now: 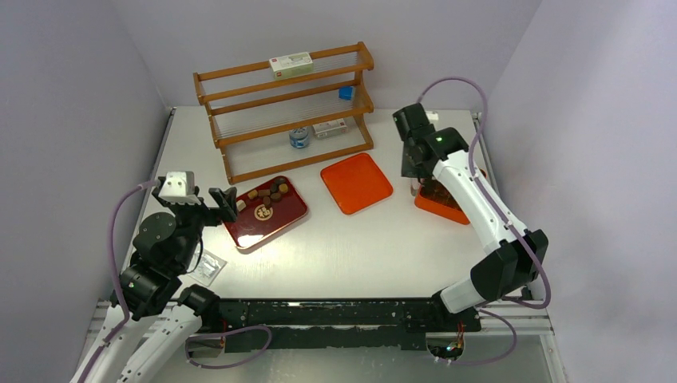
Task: Pack the chocolate
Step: Place the fake chocolate in the packing bottle.
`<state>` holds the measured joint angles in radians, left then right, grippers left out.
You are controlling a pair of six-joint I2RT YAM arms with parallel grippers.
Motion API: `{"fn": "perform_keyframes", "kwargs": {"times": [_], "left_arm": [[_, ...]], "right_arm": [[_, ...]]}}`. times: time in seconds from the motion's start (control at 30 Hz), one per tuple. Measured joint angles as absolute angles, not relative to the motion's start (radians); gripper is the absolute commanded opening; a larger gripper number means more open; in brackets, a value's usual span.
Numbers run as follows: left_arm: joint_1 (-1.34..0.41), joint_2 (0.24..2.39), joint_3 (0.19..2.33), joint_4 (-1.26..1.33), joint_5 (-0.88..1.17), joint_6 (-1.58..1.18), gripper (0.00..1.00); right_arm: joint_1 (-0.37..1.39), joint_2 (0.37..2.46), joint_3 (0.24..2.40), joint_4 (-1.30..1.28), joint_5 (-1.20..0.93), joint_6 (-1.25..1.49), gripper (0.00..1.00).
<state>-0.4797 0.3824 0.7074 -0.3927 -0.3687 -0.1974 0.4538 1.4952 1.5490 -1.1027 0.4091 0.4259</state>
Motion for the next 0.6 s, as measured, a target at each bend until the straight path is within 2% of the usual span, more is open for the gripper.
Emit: {"fn": "perform_keyframes", "kwargs": {"times": [0.2, 0.6], "left_arm": [[-0.489, 0.382, 0.707, -0.392, -0.362, -0.197, 0.98], [-0.521, 0.372, 0.707, -0.392, -0.362, -0.197, 0.98]], "right_arm": [[0.327, 1.495, 1.475, -1.123, 0.414, 0.427, 0.24], [0.210, 1.484, 1.370, -1.132, 0.408, 0.422, 0.26]]}}
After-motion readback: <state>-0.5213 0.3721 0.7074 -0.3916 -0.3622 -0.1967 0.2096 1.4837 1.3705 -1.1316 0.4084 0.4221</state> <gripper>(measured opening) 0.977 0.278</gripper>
